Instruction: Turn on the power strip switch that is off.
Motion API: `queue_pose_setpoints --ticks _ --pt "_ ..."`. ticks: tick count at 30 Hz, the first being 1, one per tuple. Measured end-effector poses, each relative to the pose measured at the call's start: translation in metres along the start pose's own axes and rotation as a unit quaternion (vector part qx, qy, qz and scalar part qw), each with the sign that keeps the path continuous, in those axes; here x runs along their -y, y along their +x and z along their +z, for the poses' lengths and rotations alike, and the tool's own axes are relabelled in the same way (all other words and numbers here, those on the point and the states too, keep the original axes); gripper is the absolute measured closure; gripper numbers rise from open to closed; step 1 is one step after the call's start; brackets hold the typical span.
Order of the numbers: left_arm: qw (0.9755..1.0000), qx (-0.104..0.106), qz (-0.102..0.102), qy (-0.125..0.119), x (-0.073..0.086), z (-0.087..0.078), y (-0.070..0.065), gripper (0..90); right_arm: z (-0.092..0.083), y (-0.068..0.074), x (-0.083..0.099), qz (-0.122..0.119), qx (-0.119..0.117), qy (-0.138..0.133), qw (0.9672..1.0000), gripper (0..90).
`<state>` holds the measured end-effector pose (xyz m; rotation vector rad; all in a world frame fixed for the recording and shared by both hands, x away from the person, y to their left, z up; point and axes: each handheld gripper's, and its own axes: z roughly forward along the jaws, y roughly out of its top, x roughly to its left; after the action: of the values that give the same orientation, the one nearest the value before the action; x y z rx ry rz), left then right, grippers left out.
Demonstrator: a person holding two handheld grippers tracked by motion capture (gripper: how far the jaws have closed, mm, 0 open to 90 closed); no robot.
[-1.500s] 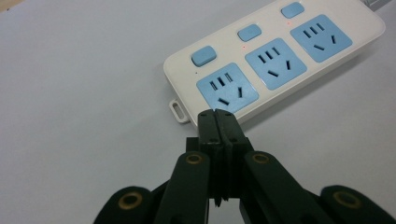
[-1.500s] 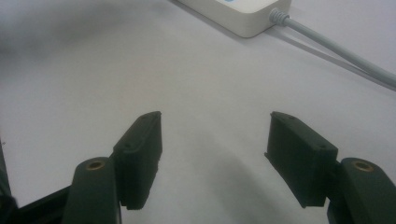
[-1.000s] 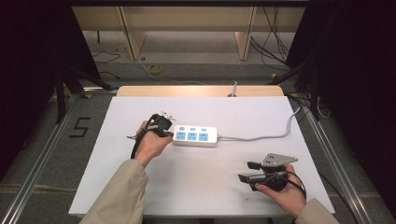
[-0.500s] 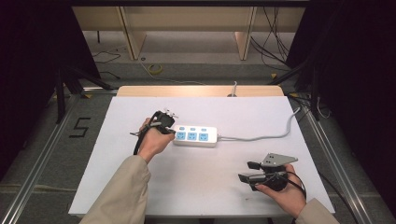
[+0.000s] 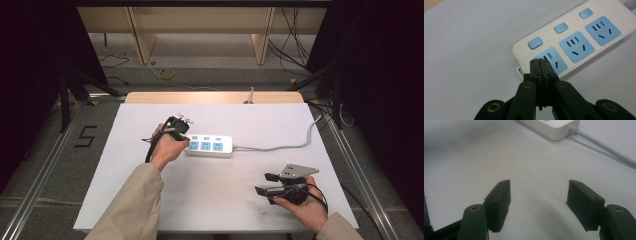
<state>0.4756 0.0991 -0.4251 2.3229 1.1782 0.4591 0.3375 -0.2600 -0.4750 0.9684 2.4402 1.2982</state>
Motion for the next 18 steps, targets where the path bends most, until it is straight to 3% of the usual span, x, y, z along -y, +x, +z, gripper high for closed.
queue_pose_setpoints --ticks 18 --pt "1.0 0.001 0.001 0.009 -0.0096 0.0095 0.002 89.8 0.0001 -0.0001 -0.0002 0.002 -0.001 0.0 1.0 36.4"
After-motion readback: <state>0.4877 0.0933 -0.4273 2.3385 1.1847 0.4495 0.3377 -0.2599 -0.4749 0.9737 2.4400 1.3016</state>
